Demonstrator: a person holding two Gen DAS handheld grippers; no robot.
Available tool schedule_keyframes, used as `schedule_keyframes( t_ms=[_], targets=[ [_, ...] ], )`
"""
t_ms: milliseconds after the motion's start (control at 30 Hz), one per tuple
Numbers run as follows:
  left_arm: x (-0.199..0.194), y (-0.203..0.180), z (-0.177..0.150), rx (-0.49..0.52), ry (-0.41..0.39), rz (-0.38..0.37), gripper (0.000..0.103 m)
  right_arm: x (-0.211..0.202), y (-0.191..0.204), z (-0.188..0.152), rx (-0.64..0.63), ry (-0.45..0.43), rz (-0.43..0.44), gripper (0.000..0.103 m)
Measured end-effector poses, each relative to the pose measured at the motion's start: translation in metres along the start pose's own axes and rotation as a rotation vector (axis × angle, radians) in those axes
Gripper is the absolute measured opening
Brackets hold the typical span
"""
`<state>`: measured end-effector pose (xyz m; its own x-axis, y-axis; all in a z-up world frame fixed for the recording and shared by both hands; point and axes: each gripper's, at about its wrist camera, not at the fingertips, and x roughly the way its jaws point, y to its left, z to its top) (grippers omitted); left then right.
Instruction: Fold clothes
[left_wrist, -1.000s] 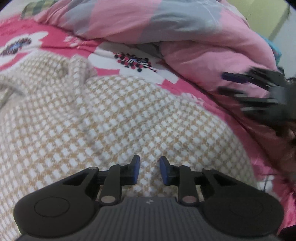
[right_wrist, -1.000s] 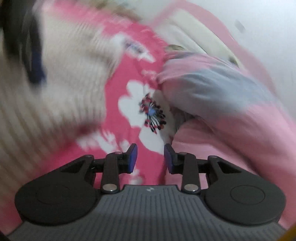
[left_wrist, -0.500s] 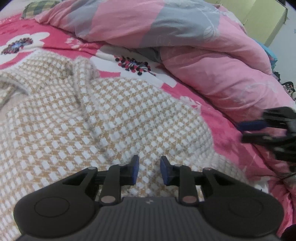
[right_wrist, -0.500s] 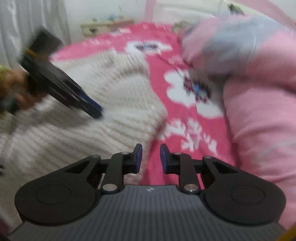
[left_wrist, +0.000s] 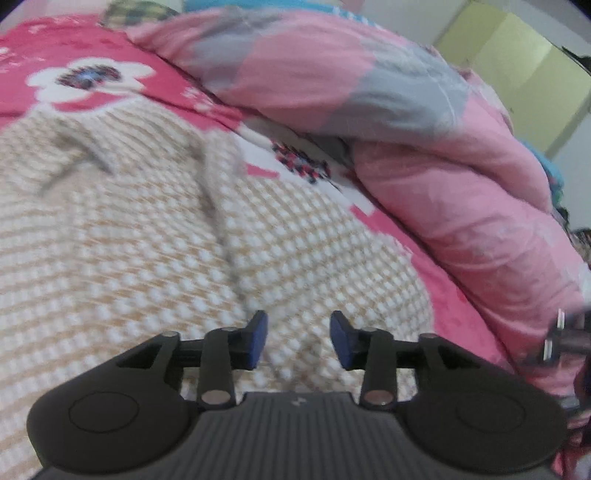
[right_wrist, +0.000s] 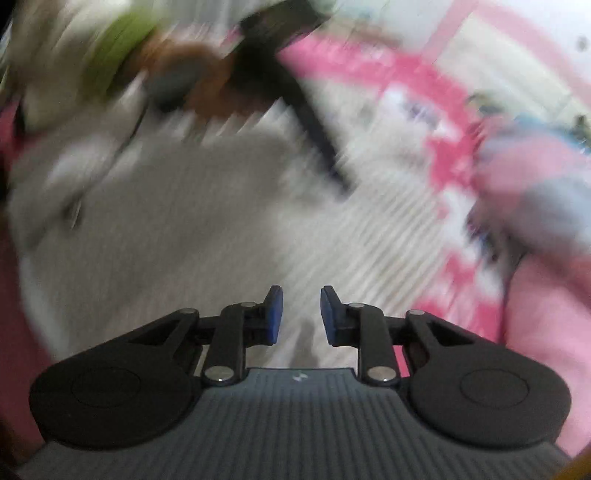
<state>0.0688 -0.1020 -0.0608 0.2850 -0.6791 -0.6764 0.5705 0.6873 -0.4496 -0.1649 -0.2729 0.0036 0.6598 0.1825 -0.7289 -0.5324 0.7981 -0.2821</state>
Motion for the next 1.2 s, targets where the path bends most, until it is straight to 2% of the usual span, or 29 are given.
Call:
schedule_keyframes(
  t_ms=[67, 133, 233, 300, 367, 467, 500, 567, 600, 700, 767, 800, 833, 867, 900, 933, 1033, 1133, 1200],
  targets=[
    [-0.009, 0.007, 0.001, -0.04, -0.015, 0.032, 0.046, 0.015, -0.022, 0.022, 0.029, -0.072, -0.06, 0.022],
    [-0.019, 0.014, 0.003, -0.076, -0.024, 0.049, 0.046, 0.044, -0.048, 0.038, 0.083, -0.107, -0.095, 0.022],
    [-0.033, 0.021, 0.012, -0.098, -0.071, 0.073, 0.046, 0.097, -0.083, 0.053, 0.15, -0.07, -0.163, 0.021],
    [-0.033, 0.025, 0.027, -0.107, -0.11, 0.076, 0.048, 0.121, -0.102, 0.05, 0.217, -0.034, -0.158, 0.022],
    [-0.025, 0.03, 0.053, -0.098, -0.138, 0.063, 0.054, 0.128, -0.114, 0.042, 0.3, -0.045, -0.096, 0.026],
    [0.003, 0.035, 0.099, -0.08, -0.125, 0.041, 0.056, 0.132, -0.138, 0.023, 0.417, -0.083, -0.009, 0.05],
    [0.015, 0.035, 0.116, -0.069, -0.114, 0.029, 0.056, 0.14, -0.151, 0.017, 0.46, -0.09, 0.026, 0.054],
    [0.042, 0.03, 0.143, -0.028, -0.066, -0.025, 0.056, 0.152, -0.173, 0.007, 0.554, -0.087, 0.129, 0.06],
    [0.055, 0.028, 0.152, -0.012, -0.044, -0.04, 0.055, 0.161, -0.187, 0.001, 0.612, -0.073, 0.211, 0.061],
    [0.09, 0.028, 0.164, 0.028, 0.013, -0.04, 0.053, 0.188, -0.217, -0.013, 0.784, -0.032, 0.363, 0.065],
    [0.111, 0.037, 0.16, 0.037, 0.038, 0.045, 0.039, 0.205, -0.222, -0.019, 0.868, -0.002, 0.437, 0.064],
    [0.116, 0.042, 0.155, 0.035, 0.037, 0.078, 0.024, 0.207, -0.22, -0.018, 0.874, 0.01, 0.439, 0.056],
    [0.12, 0.049, 0.15, 0.016, 0.028, 0.089, 0.017, 0.205, -0.215, -0.015, 0.852, 0.011, 0.426, 0.046],
    [0.118, 0.058, 0.145, -0.019, 0.007, 0.072, 0.014, 0.198, -0.208, -0.009, 0.816, 0.002, 0.412, 0.022],
    [0.117, 0.066, 0.14, -0.053, -0.015, 0.056, 0.007, 0.19, -0.2, -0.003, 0.776, -0.011, 0.395, 0.017],
    [0.115, 0.075, 0.135, -0.088, -0.036, 0.04, 0.003, 0.176, -0.189, 0.0, 0.723, -0.036, 0.368, 0.016],
    [0.114, 0.094, 0.124, -0.171, -0.084, -0.019, 0.003, 0.146, -0.164, 0.007, 0.599, -0.079, 0.294, 0.015],
    [0.111, 0.088, 0.118, -0.158, -0.128, 0.01, 0.003, 0.145, -0.16, 0.0, 0.644, -0.089, 0.246, 0.014],
    [0.11, 0.079, 0.117, -0.123, -0.164, 0.034, 0.003, 0.134, -0.158, 0.004, 0.649, -0.138, 0.186, 0.013]
  ],
)
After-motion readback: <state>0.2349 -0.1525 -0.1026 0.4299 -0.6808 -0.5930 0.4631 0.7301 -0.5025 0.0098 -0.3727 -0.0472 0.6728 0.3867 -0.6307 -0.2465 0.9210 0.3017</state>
